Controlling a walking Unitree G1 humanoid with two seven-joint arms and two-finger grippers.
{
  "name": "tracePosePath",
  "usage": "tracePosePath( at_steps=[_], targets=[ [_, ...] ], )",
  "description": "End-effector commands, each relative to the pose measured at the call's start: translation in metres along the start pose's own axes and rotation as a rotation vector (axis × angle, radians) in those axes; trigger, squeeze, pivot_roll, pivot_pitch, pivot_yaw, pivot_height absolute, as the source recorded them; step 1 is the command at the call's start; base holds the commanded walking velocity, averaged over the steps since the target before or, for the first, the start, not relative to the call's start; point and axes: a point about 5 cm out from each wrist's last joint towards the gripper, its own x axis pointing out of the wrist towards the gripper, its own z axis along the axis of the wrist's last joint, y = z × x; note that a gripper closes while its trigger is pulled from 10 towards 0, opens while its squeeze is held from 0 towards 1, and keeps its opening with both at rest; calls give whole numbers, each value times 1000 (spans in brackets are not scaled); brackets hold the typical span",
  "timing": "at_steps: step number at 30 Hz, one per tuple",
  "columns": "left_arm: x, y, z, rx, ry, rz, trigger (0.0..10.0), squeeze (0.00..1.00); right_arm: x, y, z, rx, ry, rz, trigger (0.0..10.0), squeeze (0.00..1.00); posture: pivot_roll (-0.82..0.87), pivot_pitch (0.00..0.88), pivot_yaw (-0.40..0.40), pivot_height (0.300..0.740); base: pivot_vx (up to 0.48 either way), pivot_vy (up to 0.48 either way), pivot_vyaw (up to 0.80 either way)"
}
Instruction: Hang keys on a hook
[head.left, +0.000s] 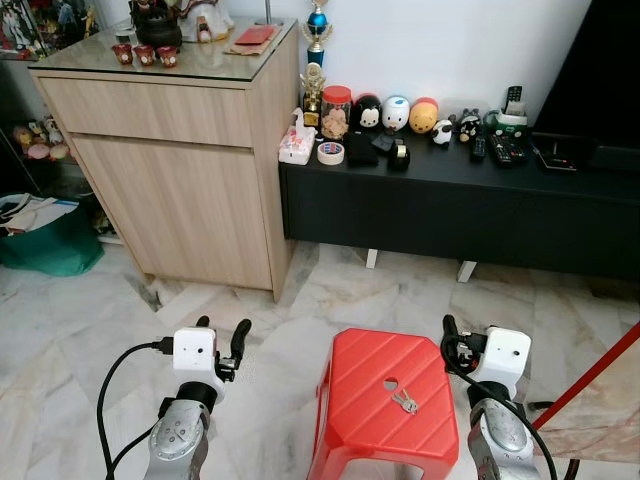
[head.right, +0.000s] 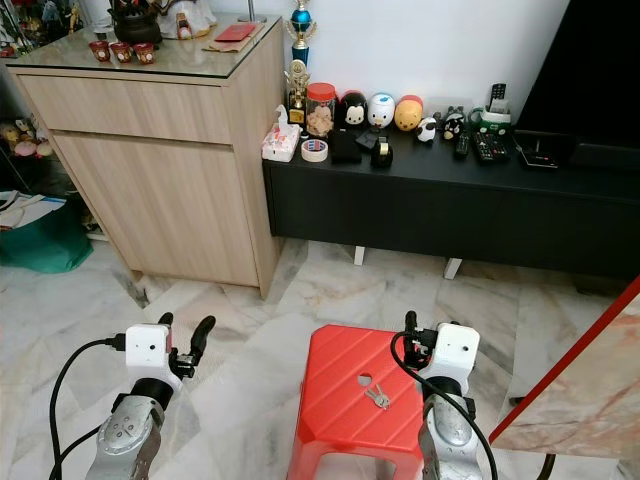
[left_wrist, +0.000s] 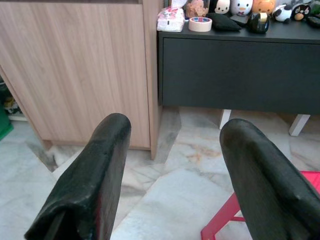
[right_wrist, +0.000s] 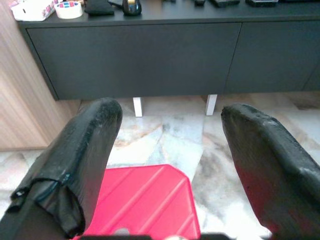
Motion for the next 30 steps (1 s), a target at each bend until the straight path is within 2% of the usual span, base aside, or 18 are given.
tracePosePath(
  at_steps=[1,5,6,24,30],
  targets=[
    [0,1,0,-8,5,-6,10000,1000,1,2,-1,5,12,6,10000,0,23,0,-52,725,0,0,0],
    [0,1,1,-7,8,-6,10000,1000,1,2,-1,6,15,9,10000,0,26,0,-54,725,0,0,0],
    [0,1,1,-6,8,-5,10000,0,2,3,-1,5,15,10,10000,0,26,0,-54,725,0,0,0],
    [1,-2,-3,3,37,-22,10000,0,2,6,0,-5,14,24,10000,0,22,0,-49,725,0,0,0],
    [1,-2,-3,2,39,-19,10000,0,5,6,-4,-30,54,25,10000,0,23,0,-51,720,0,0,0]
  ],
)
